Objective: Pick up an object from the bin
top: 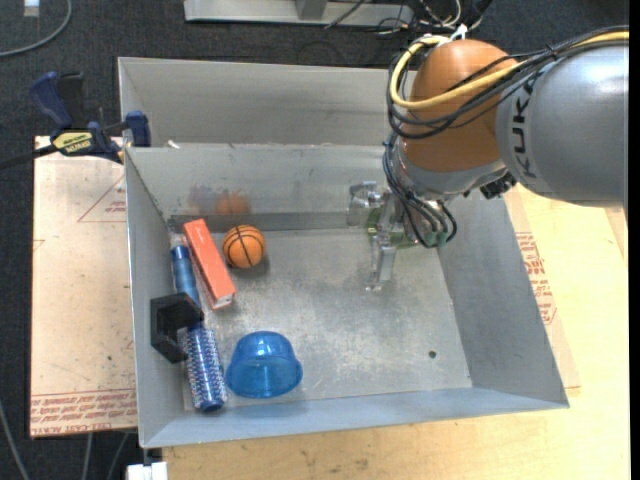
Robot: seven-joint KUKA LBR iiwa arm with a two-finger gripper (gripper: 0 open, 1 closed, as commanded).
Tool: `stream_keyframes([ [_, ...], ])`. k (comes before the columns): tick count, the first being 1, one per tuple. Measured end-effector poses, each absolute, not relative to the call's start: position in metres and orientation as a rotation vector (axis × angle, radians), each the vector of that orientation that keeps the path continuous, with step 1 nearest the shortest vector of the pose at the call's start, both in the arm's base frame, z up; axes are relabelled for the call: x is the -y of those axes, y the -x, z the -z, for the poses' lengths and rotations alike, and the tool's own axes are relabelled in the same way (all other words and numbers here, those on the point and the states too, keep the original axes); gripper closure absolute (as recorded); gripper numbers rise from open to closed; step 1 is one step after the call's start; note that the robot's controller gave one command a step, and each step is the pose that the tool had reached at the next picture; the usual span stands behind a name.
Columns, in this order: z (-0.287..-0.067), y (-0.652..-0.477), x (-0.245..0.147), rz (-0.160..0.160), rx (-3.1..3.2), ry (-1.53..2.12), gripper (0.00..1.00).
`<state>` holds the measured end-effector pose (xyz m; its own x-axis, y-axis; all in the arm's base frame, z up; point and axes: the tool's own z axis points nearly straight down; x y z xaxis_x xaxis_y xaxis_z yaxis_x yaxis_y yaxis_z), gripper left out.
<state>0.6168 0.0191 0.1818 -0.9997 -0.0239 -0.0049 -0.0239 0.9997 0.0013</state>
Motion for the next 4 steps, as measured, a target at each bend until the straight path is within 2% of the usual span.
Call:
stream_keyframes([
  [1, -0.161, -0.632, 0.046, -0.004, -3.140, -0.010, 0.00],
  [2, -0.136, -0.632, 0.058, 0.002, -3.127, 0.231, 0.00],
  [3, -0.101, -0.644, 0.079, -0.005, -3.133, -0.015, 0.00],
  [4, -0.084, -0.669, 0.097, -0.060, -3.092, -0.066, 1.00],
])
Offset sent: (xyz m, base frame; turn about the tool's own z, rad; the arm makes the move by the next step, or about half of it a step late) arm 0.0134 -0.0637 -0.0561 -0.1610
